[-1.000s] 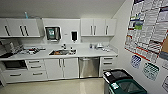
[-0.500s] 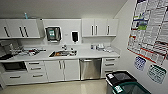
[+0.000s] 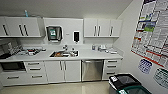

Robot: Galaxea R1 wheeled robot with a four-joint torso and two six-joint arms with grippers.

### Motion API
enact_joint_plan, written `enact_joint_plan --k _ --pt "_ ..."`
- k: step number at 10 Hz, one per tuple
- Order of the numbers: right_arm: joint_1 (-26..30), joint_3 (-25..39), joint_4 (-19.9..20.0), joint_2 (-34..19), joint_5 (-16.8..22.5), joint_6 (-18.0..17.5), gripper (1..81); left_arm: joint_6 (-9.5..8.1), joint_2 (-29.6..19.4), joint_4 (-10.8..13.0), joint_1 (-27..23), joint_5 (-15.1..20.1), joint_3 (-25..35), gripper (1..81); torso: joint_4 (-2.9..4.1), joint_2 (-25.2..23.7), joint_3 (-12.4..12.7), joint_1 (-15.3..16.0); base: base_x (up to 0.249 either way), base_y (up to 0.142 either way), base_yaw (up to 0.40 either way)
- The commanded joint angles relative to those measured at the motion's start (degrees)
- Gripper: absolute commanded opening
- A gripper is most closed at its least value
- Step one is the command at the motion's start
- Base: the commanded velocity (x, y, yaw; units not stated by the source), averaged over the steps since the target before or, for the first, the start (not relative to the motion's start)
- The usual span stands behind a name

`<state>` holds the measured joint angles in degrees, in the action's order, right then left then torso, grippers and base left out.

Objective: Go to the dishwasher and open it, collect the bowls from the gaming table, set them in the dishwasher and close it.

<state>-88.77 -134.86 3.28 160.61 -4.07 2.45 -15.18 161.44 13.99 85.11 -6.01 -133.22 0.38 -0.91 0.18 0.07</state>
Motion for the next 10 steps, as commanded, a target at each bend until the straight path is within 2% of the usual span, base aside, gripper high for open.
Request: enact_joint_plan --k 1,3,10 --pt "3.03 0.49 -0.29 -1.41 2.84 0.01 81.1 0.06 -0.15 0.86 -3.16 2.05 0.94 81.1 0.0 0.0 0.0 0.0 0.122 0.063 0.0" --pt "3.03 0.49 -0.3 -1.41 2.84 0.01 81.1 0.06 -0.06 0.86 -3.24 2.05 0.94 81.1 0.0 -0.02 0.0 -0.05 0.122 0.062 0.0" --pt "2.94 0.49 -0.3 -1.41 2.84 0.01 81.1 0.06 0.02 0.86 -3.24 2.05 0.94 81.1 0.0 0.0 -0.02 -0.05 0.122 0.0 0.0"
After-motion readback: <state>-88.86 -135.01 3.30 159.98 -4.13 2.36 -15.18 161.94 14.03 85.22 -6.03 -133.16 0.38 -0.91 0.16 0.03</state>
